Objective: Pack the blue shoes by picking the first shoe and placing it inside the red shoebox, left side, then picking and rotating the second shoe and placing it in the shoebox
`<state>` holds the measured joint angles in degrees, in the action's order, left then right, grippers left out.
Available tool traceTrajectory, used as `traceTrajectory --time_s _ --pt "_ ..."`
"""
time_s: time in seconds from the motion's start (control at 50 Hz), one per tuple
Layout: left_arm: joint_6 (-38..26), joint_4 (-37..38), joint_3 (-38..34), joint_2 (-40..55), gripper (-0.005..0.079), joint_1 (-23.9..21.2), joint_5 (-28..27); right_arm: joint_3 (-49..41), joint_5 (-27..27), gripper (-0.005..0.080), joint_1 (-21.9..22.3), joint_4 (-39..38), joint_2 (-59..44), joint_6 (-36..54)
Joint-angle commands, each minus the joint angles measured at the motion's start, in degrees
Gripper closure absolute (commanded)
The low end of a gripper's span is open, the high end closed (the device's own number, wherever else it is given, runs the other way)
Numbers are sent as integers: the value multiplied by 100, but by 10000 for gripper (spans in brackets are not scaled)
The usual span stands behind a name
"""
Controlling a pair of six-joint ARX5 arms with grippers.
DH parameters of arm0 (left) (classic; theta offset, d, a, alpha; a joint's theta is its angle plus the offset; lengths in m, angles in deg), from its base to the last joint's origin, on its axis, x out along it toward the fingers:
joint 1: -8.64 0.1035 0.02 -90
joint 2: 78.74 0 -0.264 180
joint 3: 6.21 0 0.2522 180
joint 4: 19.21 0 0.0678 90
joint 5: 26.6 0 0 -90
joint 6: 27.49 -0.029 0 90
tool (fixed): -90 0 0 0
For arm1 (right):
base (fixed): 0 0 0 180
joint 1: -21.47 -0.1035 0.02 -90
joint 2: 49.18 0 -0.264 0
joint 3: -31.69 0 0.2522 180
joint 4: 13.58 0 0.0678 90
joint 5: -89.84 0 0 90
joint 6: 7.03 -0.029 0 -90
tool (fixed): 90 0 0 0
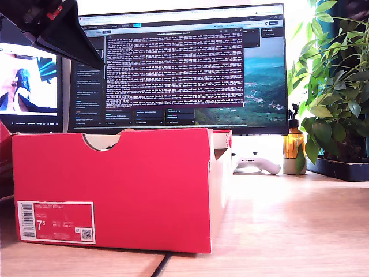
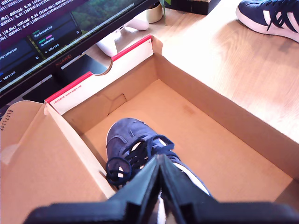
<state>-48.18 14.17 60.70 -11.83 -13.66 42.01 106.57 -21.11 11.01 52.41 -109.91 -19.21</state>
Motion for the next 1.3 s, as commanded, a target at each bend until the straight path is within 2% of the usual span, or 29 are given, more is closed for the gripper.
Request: traceTrajectory --time_s 0.0,0.16,0.46,0.62,0.74,0.86,0.94,1.12,1.28 --pt "31 -35 -20 2 761 9 -26 -225 48 572 44 -103 31 -81" --pt "31 -39 -20 2 761 9 -26 -269 179 572 175 4 68 -190" --pt "33 -42 -20 2 761 9 -26 -378 236 572 944 509 26 -356" --pt "33 -42 -20 2 761 7 -26 -367 492 573 1182 151 20 -1609" --pt "33 -42 -20 2 761 7 -24 -367 901 573 1156 -98 20 -3364" --pt "33 11 -20 2 761 9 -17 -367 1228 573 1123 79 20 -4905" --pt "33 105 -20 2 761 7 -20 -367 1405 572 1123 319 17 -5525" --pt "33 203 -20 2 761 7 -22 -367 1735 573 1123 660 20 -6188" --pt "33 203 -20 2 761 7 -22 -365 1818 573 1123 710 20 -6155"
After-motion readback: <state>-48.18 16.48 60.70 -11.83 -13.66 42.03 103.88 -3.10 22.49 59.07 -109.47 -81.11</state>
